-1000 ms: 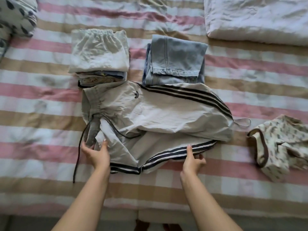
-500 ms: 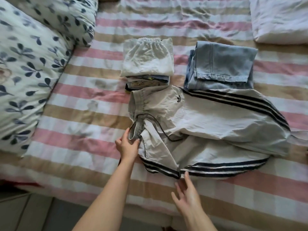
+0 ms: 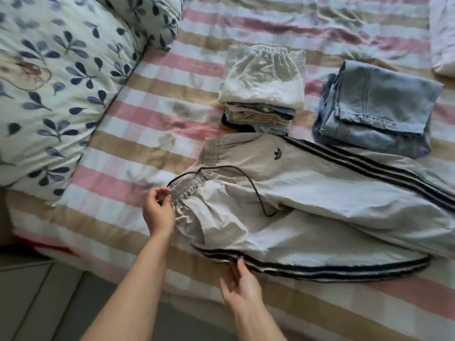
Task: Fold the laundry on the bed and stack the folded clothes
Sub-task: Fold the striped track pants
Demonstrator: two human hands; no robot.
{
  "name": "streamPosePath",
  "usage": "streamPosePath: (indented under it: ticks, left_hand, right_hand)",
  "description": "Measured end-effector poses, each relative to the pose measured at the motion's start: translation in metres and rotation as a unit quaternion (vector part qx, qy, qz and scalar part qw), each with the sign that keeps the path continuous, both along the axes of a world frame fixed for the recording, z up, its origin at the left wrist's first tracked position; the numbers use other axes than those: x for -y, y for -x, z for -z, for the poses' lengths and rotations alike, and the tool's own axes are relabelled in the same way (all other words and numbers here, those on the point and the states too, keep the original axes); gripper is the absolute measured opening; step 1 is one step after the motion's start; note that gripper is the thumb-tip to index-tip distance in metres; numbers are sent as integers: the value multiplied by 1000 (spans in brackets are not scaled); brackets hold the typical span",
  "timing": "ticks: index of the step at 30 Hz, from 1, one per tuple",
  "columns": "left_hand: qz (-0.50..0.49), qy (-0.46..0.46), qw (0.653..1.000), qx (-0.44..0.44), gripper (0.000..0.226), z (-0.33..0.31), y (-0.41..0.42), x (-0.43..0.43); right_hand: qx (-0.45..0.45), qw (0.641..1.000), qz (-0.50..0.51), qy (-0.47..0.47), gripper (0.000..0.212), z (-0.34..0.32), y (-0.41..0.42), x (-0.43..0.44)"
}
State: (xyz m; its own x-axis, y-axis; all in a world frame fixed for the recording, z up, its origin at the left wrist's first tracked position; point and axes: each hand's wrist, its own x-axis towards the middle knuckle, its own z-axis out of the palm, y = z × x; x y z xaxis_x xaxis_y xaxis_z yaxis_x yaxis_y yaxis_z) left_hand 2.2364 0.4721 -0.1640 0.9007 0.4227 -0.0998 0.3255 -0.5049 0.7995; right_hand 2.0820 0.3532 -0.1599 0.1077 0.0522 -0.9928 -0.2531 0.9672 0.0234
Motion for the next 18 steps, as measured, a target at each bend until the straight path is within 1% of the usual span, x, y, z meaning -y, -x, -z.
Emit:
streamPosePath:
  ticks: [3, 6, 7, 8, 9, 10, 12, 13, 15, 18]
  left_hand:
    - [-52, -32, 997, -56, 16, 11, -11, -32]
    - [-53, -76, 985, -146, 18, 25, -18, -48]
    - [-48, -104, 981, -158, 21, 25, -18, -47]
    - [-38, -131, 980, -147, 24, 22, -15, -40]
    - [-14, -153, 982, -107, 26, 17, -9, -29]
    - [25, -165, 985, -47, 27, 11, 0, -11]
    - [119, -156, 979, 46, 27, -2, 25, 33]
    - [170, -131, 974, 69, 27, -8, 39, 60]
    - [277, -65, 955, 87, 25, -17, 64, 114]
    - [419, -1, 903, 93, 20, -24, 94, 192]
  right_hand:
    - [-37, 996, -84, -2, 18, 7, 1, -29]
    - [-57, 992, -114, -20, 29, 15, -1, -33]
    - [-67, 990, -122, -14, 30, 18, 1, -27]
    - [-77, 989, -123, 6, 32, 19, 4, -18]
    - [-84, 989, -117, 40, 34, 20, 9, -6]
    - [-90, 987, -100, 85, 37, 19, 16, 10]
    - [-97, 976, -62, 187, 42, 14, 31, 49]
    - [-102, 965, -45, 236, 44, 11, 39, 73]
    - [-112, 945, -12, 306, 44, 5, 54, 124]
    - [-148, 907, 14, 395, 41, 2, 73, 197]
